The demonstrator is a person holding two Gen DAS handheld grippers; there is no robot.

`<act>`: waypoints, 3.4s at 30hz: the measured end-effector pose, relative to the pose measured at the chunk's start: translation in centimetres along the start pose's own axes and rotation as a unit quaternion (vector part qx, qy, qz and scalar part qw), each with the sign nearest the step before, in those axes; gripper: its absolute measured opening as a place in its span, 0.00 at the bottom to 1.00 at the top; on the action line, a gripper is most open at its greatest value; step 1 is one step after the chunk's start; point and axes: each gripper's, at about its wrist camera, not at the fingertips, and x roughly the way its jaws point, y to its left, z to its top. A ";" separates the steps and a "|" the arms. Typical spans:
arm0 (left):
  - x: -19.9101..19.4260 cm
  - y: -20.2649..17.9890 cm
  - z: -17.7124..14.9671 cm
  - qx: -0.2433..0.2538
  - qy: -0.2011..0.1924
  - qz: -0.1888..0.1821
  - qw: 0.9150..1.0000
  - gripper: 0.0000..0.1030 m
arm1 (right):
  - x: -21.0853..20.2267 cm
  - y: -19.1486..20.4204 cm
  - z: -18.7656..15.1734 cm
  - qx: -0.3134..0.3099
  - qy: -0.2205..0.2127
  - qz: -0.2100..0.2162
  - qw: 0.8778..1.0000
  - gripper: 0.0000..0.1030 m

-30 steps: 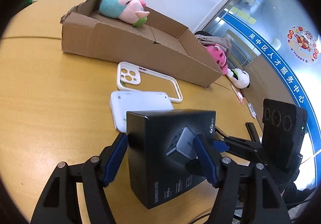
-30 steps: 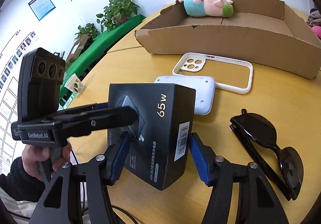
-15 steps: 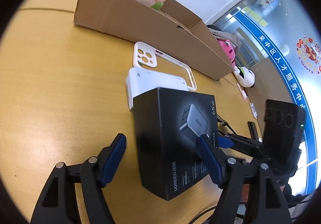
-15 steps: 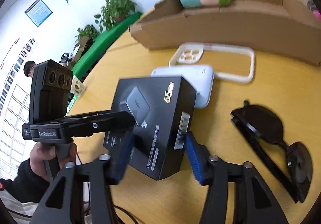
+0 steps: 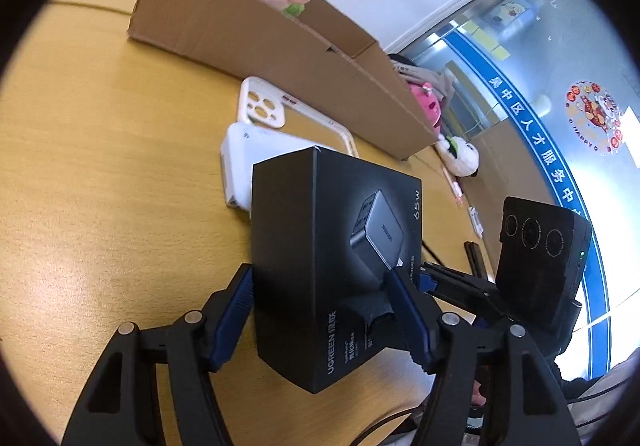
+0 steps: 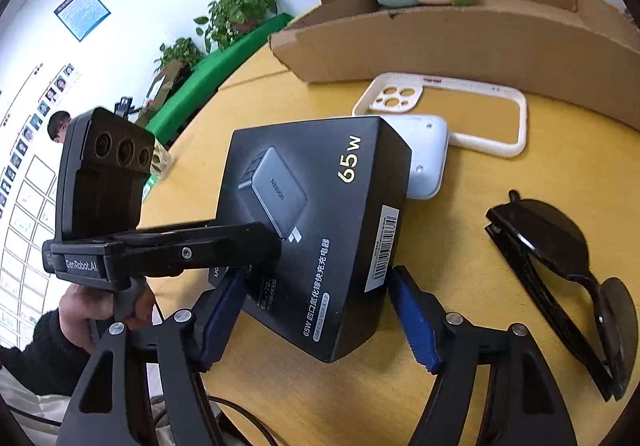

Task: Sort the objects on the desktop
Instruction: 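Carry the charger box with the right tool over the cardboard box, then open the right tool to drop the charger box into the box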

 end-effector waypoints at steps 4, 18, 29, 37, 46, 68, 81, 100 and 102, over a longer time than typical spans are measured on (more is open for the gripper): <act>-0.7 -1.7 1.2 0.023 -0.015 0.002 1.000 0.64 | -1.4 0.5 0.8 -0.011 -0.022 -0.004 1.000 0.75; -0.4 -5.7 7.1 0.070 -0.042 -0.017 0.997 0.64 | -5.7 0.3 5.2 -0.037 -0.093 -0.026 0.995 0.75; -1.3 -7.7 10.4 0.100 -0.065 -0.025 0.993 0.64 | -7.8 0.4 8.6 -0.051 -0.140 -0.036 0.988 0.75; -2.0 -8.9 12.1 0.115 -0.075 -0.020 0.990 0.64 | -9.0 0.8 9.8 -0.064 -0.156 -0.033 0.985 0.75; -1.9 -10.4 15.1 0.132 -0.084 -0.029 0.987 0.64 | -10.5 0.7 12.4 -0.069 -0.166 -0.045 0.983 0.75; 0.8 -11.5 19.8 0.155 -0.078 -0.037 0.984 0.64 | -11.2 -1.9 16.1 -0.051 -0.183 -0.059 0.980 0.75; 4.3 -11.7 23.6 0.163 -0.069 -0.043 0.983 0.64 | -11.1 -5.6 19.2 -0.034 -0.185 -0.066 0.980 0.75; 12.3 -12.5 36.7 0.193 -0.063 -0.049 0.978 0.65 | -11.4 -14.3 30.8 -0.029 -0.197 -0.076 0.977 0.74; 13.8 -11.8 38.0 0.186 -0.055 -0.047 0.980 0.65 | -10.7 -15.9 32.3 -0.025 -0.188 -0.076 0.979 0.75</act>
